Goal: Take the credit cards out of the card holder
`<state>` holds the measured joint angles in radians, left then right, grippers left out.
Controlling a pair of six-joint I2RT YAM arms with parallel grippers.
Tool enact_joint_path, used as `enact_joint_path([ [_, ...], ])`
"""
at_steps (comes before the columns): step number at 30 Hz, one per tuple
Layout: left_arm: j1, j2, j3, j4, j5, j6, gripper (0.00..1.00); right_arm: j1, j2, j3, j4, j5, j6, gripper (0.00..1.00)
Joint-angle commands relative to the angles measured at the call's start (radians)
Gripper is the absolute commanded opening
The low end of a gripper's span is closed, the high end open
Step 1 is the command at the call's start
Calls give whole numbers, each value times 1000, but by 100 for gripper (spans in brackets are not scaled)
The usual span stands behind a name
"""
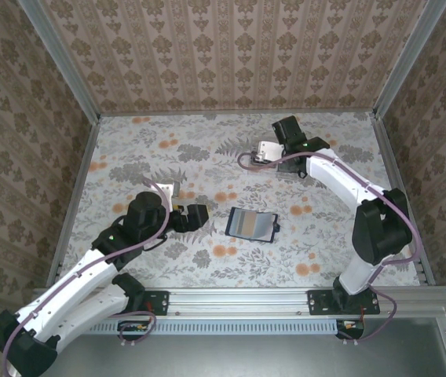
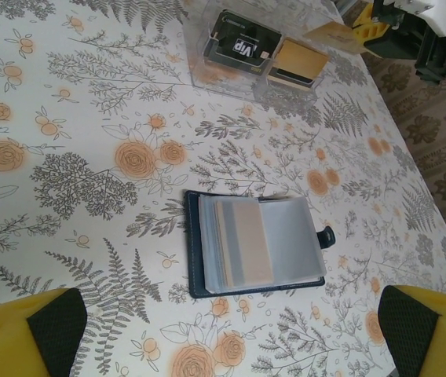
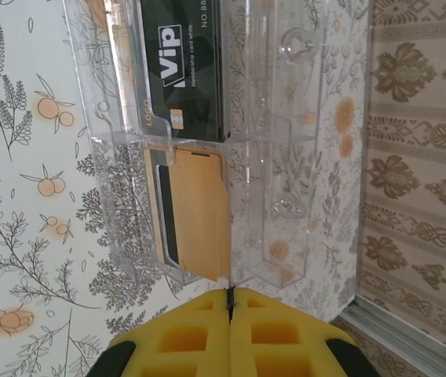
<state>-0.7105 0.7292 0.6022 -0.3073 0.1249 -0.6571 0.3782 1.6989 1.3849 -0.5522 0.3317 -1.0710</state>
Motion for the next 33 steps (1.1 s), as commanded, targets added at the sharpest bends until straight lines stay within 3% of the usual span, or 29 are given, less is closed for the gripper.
enact_joint_path([
  [1,12,-7,-4,-10,-23,18,100,-19,31,-22,38,-54,-6,0],
  [33,53,17,-2,-6,-8,14,100,-83,110,-19,94,-105,16,0],
])
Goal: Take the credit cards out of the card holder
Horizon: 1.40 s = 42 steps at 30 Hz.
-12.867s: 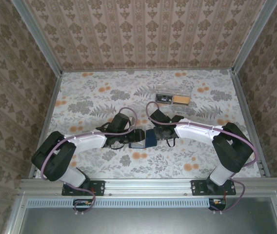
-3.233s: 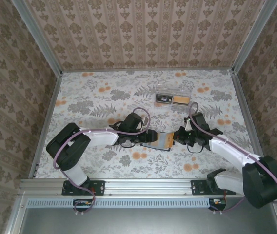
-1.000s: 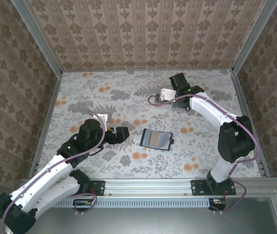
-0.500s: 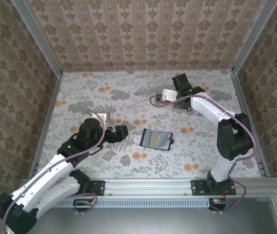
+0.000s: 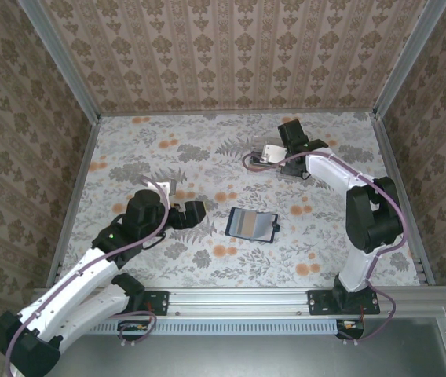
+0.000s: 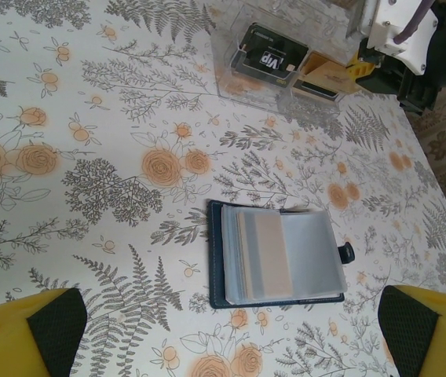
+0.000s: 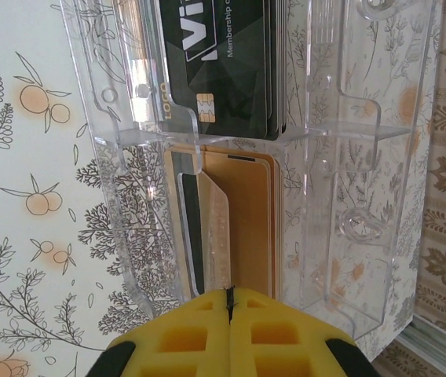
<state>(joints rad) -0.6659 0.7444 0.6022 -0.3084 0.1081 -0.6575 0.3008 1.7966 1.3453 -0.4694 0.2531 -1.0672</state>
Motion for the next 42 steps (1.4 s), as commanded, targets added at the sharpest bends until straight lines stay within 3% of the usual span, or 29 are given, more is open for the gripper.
enact_joint_path([
  [1,9,3,-2,-4,9,15,100,-5,14,23,12,-27,13,0],
  [42,25,39,-21,32,31,-6,100,-42,0,43,41,-98,5,0],
])
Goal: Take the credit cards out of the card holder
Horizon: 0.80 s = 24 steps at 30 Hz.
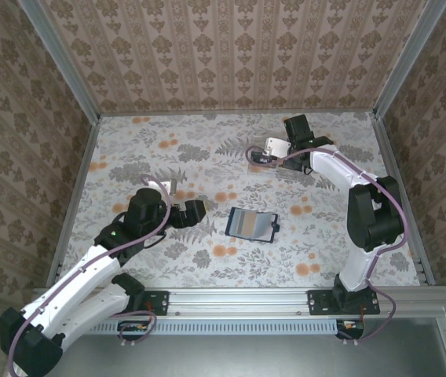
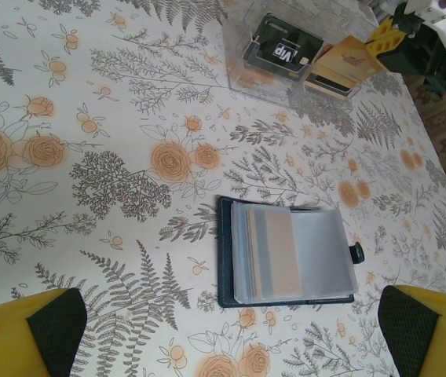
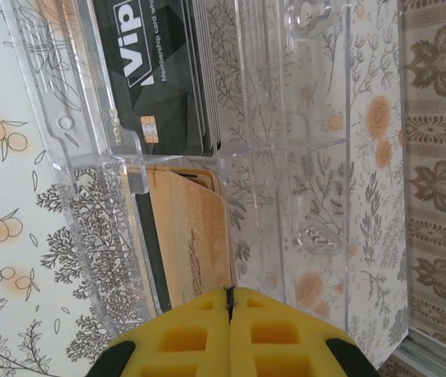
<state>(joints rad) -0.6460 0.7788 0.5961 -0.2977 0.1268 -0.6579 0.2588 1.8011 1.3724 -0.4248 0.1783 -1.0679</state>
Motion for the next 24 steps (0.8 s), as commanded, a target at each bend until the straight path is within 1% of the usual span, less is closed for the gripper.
enact_joint_path([
  [1,6,5,-15,20,13,-5,100,-2,-3,13,1,-19,1,0],
  [24,11,0,-13,8,11,-4,100,-17,26,-41,37,2,-33,0],
])
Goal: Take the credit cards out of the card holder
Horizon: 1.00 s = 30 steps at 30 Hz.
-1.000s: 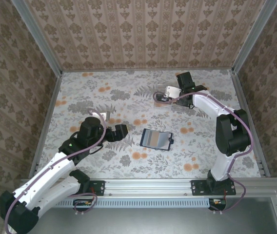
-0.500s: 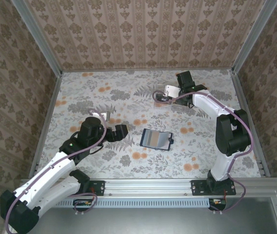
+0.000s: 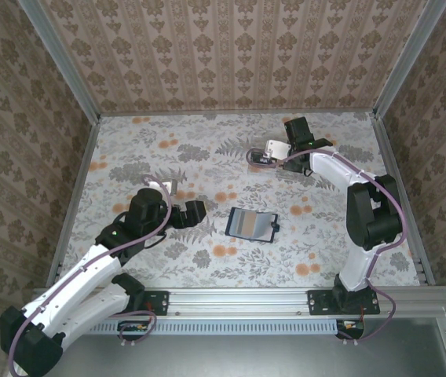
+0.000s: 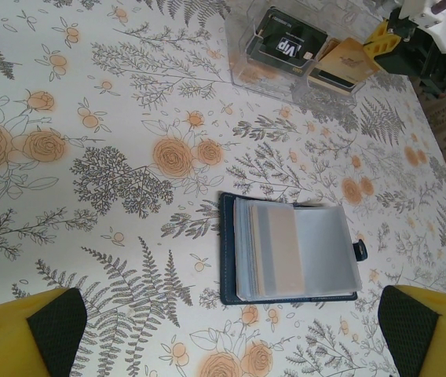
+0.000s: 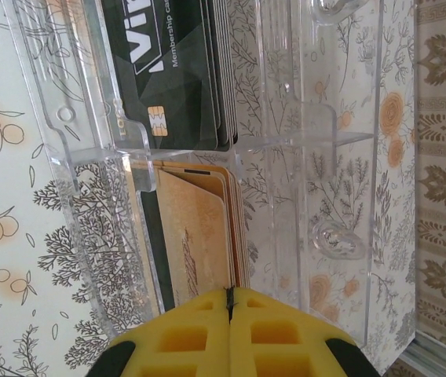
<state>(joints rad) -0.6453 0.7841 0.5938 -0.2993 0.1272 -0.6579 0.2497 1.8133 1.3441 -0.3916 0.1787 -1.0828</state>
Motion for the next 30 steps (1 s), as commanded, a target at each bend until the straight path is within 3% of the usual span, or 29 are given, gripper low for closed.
enact_joint_path([
  [1,11,-5,-12,11,12,-6,100,-8,14,-17,12,4,-19,0],
  [6,13,-5,-11,11,12,-6,100,-10,20,-16,6,0,-16,3],
  [7,12,-5,-12,12,12,-6,100,-9,21,-15,6,-1,-15,11],
  [11,12,-5,-12,12,12,-5,100,-10,17,-1,3,-4,5,17],
  [13,13,-4,-14,15,13,-7,100,-10,15,6,4,-6,16,26],
  [21,14,-2,-16,21,19,-8,100,-10,5,8,28,7,50,29],
  [25,14,0,-17,21,19,-3,100,-10,-41,6,71,-9,166,29],
  [30,20,23,-13,24,30,4,100,1,-170,-34,128,-37,460,29],
])
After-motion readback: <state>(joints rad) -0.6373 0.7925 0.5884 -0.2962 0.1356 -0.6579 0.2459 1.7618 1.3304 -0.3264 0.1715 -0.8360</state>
